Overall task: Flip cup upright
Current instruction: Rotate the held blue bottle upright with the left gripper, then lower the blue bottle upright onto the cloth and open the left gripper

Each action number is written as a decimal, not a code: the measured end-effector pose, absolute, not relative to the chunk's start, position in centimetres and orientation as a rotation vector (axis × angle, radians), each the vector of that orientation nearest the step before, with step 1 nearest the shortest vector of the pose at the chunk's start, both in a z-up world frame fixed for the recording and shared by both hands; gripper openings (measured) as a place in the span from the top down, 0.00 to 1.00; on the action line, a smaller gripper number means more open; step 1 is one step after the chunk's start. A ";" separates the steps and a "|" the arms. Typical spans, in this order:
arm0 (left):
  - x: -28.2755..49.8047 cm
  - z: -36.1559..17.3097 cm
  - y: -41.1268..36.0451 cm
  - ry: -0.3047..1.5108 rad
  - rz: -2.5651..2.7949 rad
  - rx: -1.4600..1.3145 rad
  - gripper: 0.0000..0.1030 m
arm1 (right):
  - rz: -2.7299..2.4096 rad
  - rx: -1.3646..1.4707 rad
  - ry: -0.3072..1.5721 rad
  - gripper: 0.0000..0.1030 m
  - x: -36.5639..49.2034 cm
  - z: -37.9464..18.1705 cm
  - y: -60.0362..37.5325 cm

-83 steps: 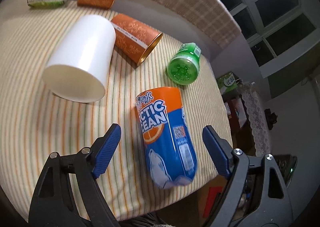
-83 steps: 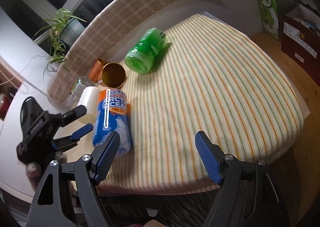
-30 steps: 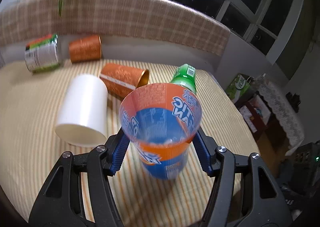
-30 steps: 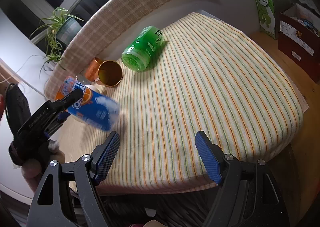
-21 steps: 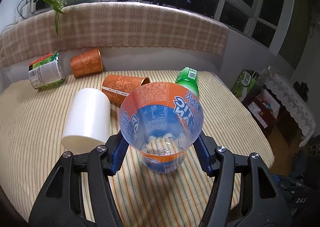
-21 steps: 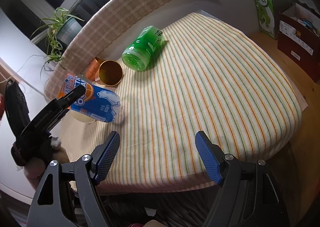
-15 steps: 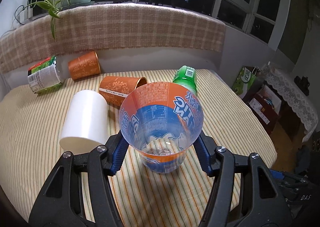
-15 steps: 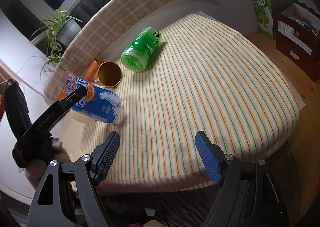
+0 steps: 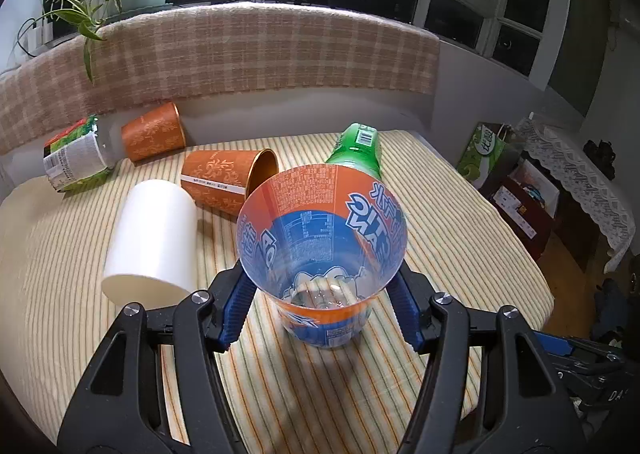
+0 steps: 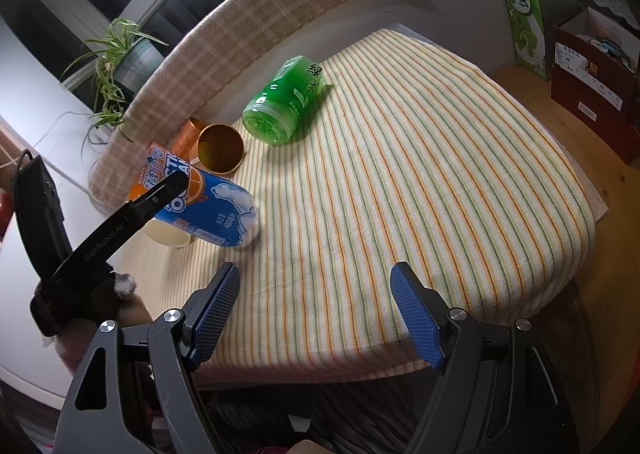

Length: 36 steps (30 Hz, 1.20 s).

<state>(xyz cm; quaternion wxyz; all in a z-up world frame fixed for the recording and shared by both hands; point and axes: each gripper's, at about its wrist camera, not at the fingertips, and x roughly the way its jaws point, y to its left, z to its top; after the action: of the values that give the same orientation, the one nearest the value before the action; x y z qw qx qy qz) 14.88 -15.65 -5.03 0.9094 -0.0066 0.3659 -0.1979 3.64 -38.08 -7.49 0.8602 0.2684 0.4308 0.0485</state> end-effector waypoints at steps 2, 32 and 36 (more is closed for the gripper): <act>14.9 -5.1 -15.7 0.758 -0.417 -0.015 0.40 | 0.103 0.564 0.904 0.25 3.6 -7.5 -38.1; 13.5 -6.5 -13.7 0.821 -0.451 -0.059 0.19 | 0.114 0.467 0.848 0.25 3.9 -5.5 -36.1; 12.7 -6.1 -12.4 0.796 -0.427 -0.068 0.19 | 0.109 0.411 0.810 0.25 3.9 -4.6 -35.2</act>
<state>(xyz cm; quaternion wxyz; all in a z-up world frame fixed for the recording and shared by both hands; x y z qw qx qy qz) 12.72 -12.44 -6.05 0.8991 -0.0327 0.3847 -0.2064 3.95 -35.18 -4.55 0.8972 0.1986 0.3908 0.0527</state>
